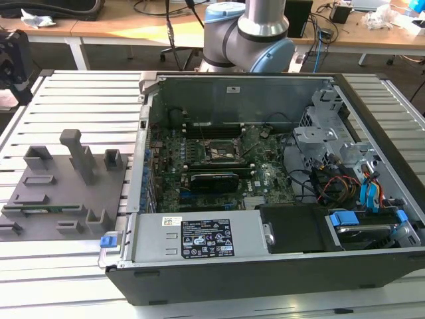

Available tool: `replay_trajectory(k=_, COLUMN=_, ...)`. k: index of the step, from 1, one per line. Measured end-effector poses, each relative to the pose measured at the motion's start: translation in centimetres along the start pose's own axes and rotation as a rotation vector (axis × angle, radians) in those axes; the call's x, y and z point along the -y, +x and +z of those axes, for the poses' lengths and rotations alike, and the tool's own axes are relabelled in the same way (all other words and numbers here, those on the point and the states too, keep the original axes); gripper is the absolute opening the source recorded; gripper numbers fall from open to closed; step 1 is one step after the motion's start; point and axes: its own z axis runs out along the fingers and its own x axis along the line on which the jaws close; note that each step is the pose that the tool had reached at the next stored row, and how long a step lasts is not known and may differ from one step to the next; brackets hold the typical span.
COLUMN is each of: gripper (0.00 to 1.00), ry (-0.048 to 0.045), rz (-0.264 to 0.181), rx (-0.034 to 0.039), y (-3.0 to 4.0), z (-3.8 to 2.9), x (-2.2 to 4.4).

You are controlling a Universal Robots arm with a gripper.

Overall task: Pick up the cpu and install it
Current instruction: 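Pick up the cpu and move it towards the insertion slot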

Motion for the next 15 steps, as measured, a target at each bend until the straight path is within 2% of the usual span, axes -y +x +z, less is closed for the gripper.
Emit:
replay_trajectory(k=7, gripper=0.55, ry=-0.0001, rz=0.0, rx=0.0001, y=-1.32, z=0.04, x=-0.07)
replay_trajectory(k=15, gripper=0.55, ry=0.0, rz=0.0, rx=0.0, y=-3.23, z=0.08, x=-0.17)
